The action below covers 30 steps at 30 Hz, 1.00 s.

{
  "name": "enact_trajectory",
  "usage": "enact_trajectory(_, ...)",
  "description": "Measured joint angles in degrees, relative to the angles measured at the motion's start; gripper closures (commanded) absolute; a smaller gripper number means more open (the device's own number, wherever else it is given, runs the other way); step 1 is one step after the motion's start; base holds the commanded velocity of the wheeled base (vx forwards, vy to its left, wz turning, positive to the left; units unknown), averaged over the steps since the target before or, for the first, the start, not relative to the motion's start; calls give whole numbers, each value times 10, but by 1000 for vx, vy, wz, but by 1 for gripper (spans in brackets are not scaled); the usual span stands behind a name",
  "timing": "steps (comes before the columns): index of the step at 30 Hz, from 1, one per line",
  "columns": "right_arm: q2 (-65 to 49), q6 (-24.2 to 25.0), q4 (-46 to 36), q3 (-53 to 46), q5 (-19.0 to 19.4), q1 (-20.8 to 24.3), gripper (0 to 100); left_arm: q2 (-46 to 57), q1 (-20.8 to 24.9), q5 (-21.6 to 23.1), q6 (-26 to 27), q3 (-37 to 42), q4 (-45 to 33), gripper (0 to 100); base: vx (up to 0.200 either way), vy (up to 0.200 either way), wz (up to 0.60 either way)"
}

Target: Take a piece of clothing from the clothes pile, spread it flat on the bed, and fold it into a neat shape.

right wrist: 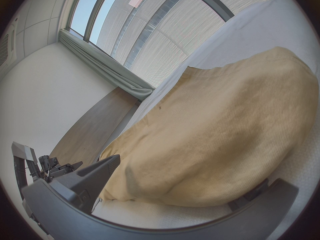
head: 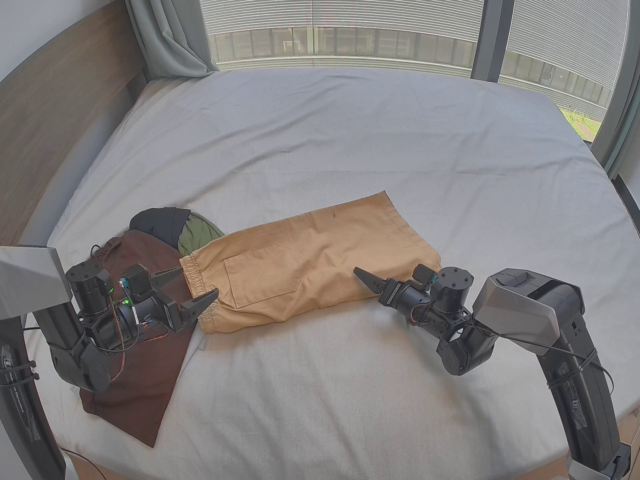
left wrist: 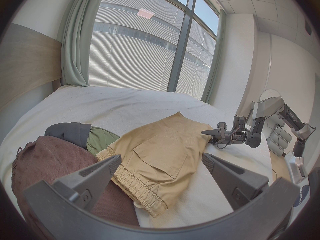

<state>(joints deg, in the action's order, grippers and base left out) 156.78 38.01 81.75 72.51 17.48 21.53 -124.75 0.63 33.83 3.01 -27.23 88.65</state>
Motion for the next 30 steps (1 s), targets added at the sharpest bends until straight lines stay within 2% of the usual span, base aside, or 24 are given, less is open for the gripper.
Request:
enact_trajectory(1, 0, 0, 0, 0, 0, 0, 100, 0, 0, 0, 0, 0, 0, 0, 0, 0, 0)
enact_trajectory(9, 4, 1, 4, -2, 0, 0, 100, -1, 1, 2, -3, -4, 0, 0, 0, 0, 0)
enact_trajectory(14, 5, 1, 9, -4, 0, 0, 100, -3, 2, 22, -24, -17, 0, 0, 0, 0, 0)
enact_trajectory(24, 1, 0, 25, -35, 0, -1, 100, -1, 7, 27, -42, -24, 1, 0, 0, 0, 0)
enact_trajectory(30, -11, 0, 36, -72, 0, 0, 100, -3, -2, 55, -31, -29, 0, 0, 0, 0, 0)
